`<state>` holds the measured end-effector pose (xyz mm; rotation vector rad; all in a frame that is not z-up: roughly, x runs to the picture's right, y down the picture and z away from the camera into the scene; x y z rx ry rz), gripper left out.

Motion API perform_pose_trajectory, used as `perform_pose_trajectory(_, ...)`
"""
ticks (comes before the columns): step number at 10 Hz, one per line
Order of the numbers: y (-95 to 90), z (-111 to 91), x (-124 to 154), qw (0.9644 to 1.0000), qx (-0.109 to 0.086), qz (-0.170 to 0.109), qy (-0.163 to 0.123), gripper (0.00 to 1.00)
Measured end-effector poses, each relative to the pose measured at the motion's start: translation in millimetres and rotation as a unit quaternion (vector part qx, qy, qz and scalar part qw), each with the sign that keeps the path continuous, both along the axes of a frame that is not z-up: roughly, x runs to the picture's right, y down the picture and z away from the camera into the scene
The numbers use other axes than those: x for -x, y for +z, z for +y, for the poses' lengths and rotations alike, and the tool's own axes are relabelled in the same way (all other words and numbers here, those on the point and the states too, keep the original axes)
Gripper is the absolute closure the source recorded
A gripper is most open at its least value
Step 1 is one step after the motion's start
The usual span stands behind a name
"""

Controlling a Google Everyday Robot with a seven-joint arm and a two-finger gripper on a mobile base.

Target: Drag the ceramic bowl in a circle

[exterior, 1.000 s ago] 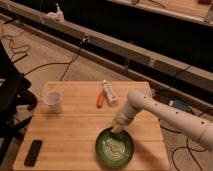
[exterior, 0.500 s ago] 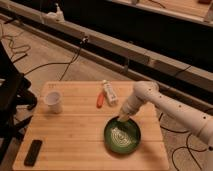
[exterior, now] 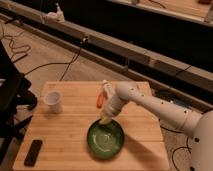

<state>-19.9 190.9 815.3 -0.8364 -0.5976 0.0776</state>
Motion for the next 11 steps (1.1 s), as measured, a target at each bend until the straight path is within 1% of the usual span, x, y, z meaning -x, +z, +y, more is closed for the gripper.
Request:
perform_pose_trajectory(1,-11.0,21,9,0.9997,0.014,-0.019,-0.011,1.00)
perform_pose_trajectory(2,-14.0,32,6,0.9994,0.024,-0.020,-0.014,1.00)
perform_pose_trajectory(3,-16.0,43,-2,0.9992,0.036,-0.015,-0.011,1.00)
perform_pose_trajectory(4,-14.1,49,-22,0.9988,0.049,0.003,0.000,1.00)
perform_pose_trajectory(5,-10.3,48,-40,0.9983,0.053,0.022,0.009,1.00)
perform_pose_trajectory(6,-4.6,43,-62,0.9973,0.054,0.044,0.020,1.00)
perform_pose_trajectory(7,4.4,32,-87,0.9956,0.052,0.070,0.034,1.00)
perform_pose_trajectory(8,14.1,20,-104,0.9941,0.047,0.089,0.040,1.00)
perform_pose_trajectory(9,23.3,7,-112,0.9933,0.041,0.101,0.039,1.00)
perform_pose_trajectory(10,32.3,-6,-107,0.9937,0.033,0.102,0.035,1.00)
perform_pose_trajectory(11,37.4,-17,-94,0.9949,0.026,0.094,0.028,1.00)
